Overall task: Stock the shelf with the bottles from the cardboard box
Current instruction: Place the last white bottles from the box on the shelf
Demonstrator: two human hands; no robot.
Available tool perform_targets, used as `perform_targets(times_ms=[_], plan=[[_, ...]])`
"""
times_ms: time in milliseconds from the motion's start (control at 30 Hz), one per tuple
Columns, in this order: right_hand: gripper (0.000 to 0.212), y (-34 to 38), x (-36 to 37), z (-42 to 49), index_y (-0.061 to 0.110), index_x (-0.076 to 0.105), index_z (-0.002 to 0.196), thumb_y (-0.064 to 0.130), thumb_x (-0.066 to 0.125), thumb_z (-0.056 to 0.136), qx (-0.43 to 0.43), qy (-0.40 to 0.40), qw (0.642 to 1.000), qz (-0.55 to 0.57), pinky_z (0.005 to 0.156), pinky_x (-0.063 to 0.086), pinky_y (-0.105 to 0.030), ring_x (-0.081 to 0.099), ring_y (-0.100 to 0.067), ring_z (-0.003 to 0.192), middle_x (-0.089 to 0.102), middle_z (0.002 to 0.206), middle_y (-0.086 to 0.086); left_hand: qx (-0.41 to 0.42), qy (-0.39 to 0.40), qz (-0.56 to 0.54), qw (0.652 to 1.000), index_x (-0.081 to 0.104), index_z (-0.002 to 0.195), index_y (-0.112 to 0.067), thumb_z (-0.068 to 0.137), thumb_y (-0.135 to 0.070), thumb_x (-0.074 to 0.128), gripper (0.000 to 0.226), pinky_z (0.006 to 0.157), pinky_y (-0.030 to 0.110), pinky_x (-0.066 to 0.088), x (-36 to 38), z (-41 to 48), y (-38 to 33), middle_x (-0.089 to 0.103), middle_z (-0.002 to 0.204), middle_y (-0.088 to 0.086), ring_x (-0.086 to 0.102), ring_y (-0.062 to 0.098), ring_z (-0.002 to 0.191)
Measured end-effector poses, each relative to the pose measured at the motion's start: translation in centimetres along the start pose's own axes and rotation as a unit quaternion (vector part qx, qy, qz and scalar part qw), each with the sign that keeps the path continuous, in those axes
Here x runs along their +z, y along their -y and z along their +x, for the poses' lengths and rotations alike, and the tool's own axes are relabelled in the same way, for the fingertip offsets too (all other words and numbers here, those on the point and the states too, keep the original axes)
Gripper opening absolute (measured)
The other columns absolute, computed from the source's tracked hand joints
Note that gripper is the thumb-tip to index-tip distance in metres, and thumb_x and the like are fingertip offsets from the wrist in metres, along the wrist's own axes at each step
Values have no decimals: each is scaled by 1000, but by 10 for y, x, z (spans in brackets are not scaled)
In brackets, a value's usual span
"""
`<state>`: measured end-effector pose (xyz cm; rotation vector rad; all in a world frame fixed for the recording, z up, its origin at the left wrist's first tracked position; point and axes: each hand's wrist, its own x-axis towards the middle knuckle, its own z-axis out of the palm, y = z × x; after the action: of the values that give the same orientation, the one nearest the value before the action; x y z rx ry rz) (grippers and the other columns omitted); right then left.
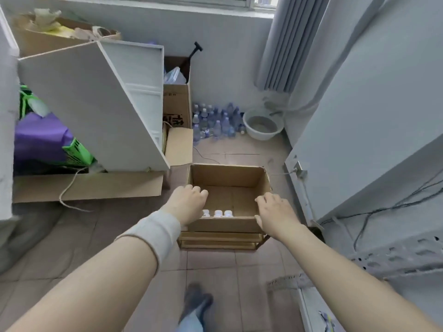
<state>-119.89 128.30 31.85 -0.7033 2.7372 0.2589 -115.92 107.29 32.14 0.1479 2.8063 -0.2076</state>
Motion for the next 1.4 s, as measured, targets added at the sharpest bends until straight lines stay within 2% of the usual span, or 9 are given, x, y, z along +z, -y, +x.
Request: perform_targets(times_ms=[200, 367, 633, 800, 900, 1033, 1133, 1333, 1400], plan=[[43, -4, 63, 110, 12, 38, 132, 34, 41, 95, 9, 103, 994, 19, 96, 39, -36, 44, -27, 120, 44, 131, -8, 1, 86, -91, 992, 45, 125, -12, 94, -31, 48, 36, 90, 35, 43, 71, 109, 26, 54, 125, 9, 51, 27, 116], [47, -8, 110, 177, 13, 34, 136, 35, 41, 96, 56, 195, 974, 103, 96, 39, -35, 43, -26, 122, 45, 133, -8, -7, 178, -178, 968, 44, 128, -13, 93, -32, 49, 40, 91, 34, 45, 125, 177, 33, 54, 126, 8, 52, 26, 114], [63, -17, 221, 290, 10, 34, 138, 41, 57, 88, 154, 315, 891, 289, 99, 37, -33, 43, -25, 128, 44, 139, -9, -18, 237, -231, 943, 44, 128, -15, 93, -41, 48, 43, 94, 34, 39, 239, 295, 9, 53, 126, 7, 47, 26, 117], [60, -14, 310, 338, 5, 42, 126, 39, 66, 82, 168, 408, 836, 325, 78, 39, -27, 53, -26, 115, 54, 127, -11, -21, 300, -186, 935, 40, 133, -16, 93, -48, 43, 51, 98, 36, 34, 317, 351, -14, 51, 131, 10, 44, 28, 122], [59, -9, 342, 346, 7, 49, 120, 37, 73, 76, 187, 421, 807, 371, 78, 43, -28, 56, -25, 110, 58, 121, -9, -20, 333, -196, 922, 40, 133, -18, 92, -51, 43, 52, 98, 36, 34, 341, 363, -20, 52, 130, 9, 46, 28, 121], [52, -5, 354, 349, 7, 51, 115, 29, 75, 75, 233, 413, 771, 424, 73, 38, -25, 58, -23, 103, 61, 116, -8, -38, 339, -233, 911, 45, 127, -16, 92, -50, 46, 49, 93, 35, 36, 351, 370, -24, 57, 123, 9, 50, 28, 116], [52, -8, 355, 348, 8, 51, 115, 29, 75, 75, 236, 414, 763, 436, 72, 37, -26, 55, -21, 94, 61, 115, -8, -49, 342, -281, 895, 47, 125, -19, 91, -47, 50, 44, 93, 34, 37, 352, 372, -20, 58, 121, 7, 49, 26, 114], [54, -35, 332, 336, 10, 48, 112, 29, 78, 72, 257, 385, 750, 472, 81, 45, -30, 58, -21, 100, 60, 108, -5, -90, 274, -429, 856, 54, 119, -21, 87, -36, 61, 35, 84, 26, 41, 319, 366, -8, 57, 119, 2, 54, 20, 109], [54, -48, 312, 328, 12, 47, 112, 27, 79, 71, 273, 358, 735, 507, 86, 47, -31, 59, -21, 103, 60, 109, -4, -103, 244, -496, 827, 57, 113, -22, 84, -30, 66, 31, 89, 28, 44, 294, 361, -1, 59, 117, 0, 55, 18, 109]])
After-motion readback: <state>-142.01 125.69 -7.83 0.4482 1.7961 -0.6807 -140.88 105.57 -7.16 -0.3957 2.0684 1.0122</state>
